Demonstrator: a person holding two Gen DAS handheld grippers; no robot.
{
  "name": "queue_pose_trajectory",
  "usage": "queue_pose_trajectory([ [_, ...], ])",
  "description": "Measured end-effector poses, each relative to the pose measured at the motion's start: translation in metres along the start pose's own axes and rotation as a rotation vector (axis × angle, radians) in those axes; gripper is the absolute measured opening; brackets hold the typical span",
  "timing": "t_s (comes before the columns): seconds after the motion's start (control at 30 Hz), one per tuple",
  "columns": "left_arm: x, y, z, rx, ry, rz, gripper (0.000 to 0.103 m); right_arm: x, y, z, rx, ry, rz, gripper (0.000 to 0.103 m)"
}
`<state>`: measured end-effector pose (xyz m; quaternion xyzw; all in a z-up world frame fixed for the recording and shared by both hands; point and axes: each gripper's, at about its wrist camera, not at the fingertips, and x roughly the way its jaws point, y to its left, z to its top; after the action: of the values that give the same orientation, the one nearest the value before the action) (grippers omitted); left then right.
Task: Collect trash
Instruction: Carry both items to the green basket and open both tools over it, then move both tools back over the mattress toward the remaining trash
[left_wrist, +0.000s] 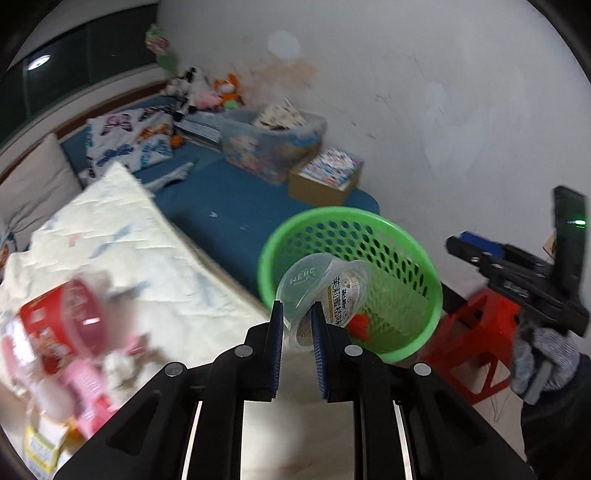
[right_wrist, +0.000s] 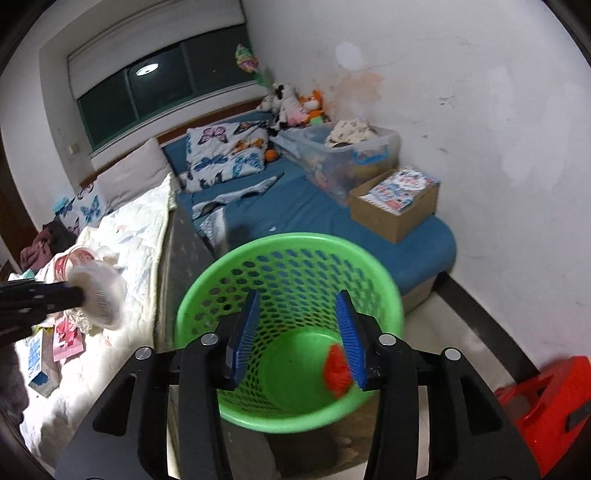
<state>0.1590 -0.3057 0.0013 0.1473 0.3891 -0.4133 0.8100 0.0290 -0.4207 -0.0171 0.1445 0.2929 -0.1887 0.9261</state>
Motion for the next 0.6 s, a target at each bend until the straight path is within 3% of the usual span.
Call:
queue_pose_trajectory([
  [0.2, 0.052, -0.040, 0.015, 0.058, 0.074, -0.042, 0.015, -0.027, -0.011, -0.013, 0.000, -0.041, -0.054, 0.062],
  [0.33, 0.071, -0.057, 0.021, 0.082, 0.101, -0.048, 0.015, -0.034, -0.016, -0.021, 0.004, -0.036, -0.066, 0.063],
  [0.6, 0.057, -0.057, 0.017, 0.066, 0.086, -0.054, 0.016, -0.041, -0.021, -0.032, 0.046, -0.023, -0.047, 0.066],
])
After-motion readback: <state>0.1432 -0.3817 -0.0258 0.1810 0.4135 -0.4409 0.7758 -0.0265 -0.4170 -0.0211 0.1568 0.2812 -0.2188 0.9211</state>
